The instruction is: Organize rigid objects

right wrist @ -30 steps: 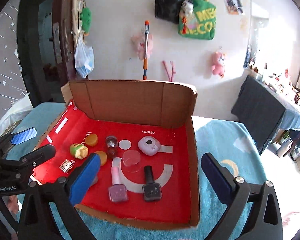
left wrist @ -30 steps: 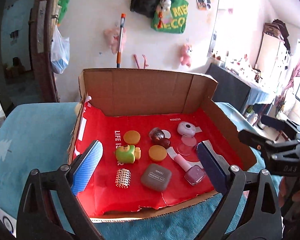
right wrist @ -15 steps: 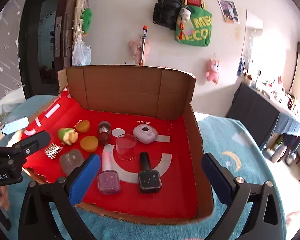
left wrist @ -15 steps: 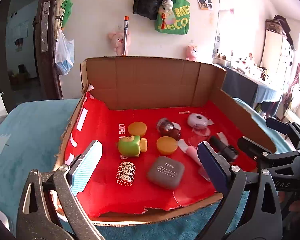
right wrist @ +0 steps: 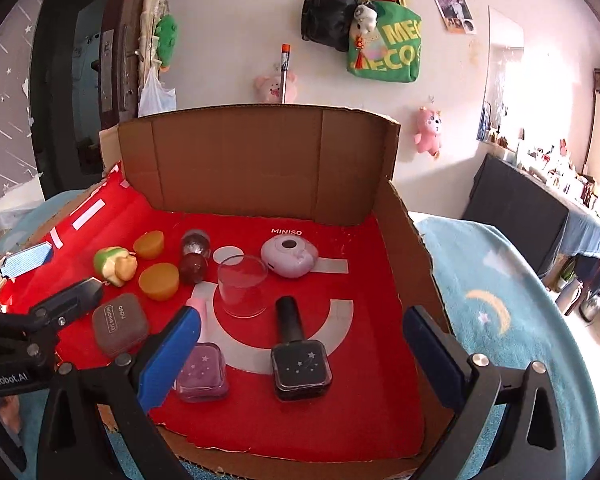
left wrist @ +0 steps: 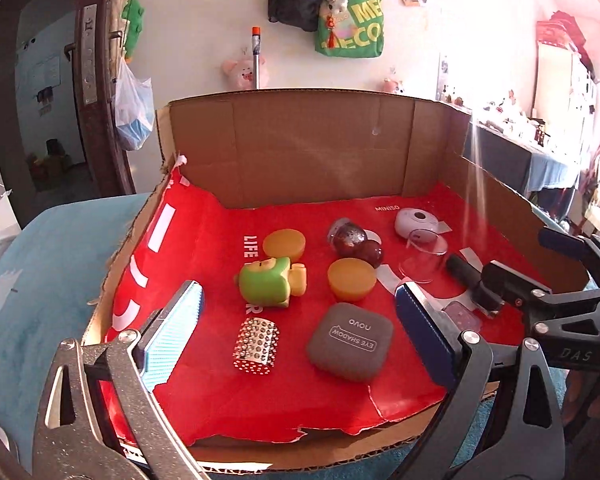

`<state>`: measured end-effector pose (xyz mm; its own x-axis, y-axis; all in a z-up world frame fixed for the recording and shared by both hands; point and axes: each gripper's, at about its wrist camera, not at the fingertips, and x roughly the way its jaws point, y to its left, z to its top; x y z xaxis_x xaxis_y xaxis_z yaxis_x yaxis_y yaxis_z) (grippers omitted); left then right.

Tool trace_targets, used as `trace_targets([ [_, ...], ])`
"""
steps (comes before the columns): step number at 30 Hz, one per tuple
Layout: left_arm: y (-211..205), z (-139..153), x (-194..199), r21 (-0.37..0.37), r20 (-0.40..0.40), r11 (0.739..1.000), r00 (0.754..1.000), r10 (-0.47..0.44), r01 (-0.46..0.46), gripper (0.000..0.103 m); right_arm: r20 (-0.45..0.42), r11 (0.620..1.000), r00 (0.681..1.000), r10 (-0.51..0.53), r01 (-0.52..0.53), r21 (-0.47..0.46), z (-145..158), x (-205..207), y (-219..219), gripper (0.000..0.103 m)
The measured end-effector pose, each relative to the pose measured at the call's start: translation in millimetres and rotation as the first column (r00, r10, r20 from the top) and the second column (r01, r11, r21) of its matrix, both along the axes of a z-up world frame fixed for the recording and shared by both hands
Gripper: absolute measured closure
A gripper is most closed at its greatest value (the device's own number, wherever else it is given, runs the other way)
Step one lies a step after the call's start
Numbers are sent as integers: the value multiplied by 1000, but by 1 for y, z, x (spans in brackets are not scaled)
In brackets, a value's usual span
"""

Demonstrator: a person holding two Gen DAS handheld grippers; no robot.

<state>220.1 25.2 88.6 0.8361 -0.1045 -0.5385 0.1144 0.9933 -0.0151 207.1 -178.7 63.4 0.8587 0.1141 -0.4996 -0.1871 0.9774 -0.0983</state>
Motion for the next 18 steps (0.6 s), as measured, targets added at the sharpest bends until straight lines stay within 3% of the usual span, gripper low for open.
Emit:
trace_targets([
  [18,5,-5,2,24,-19,999,999,29,-28,5,-9,1000,1000,30,-30,-9,-5,1,9,0],
])
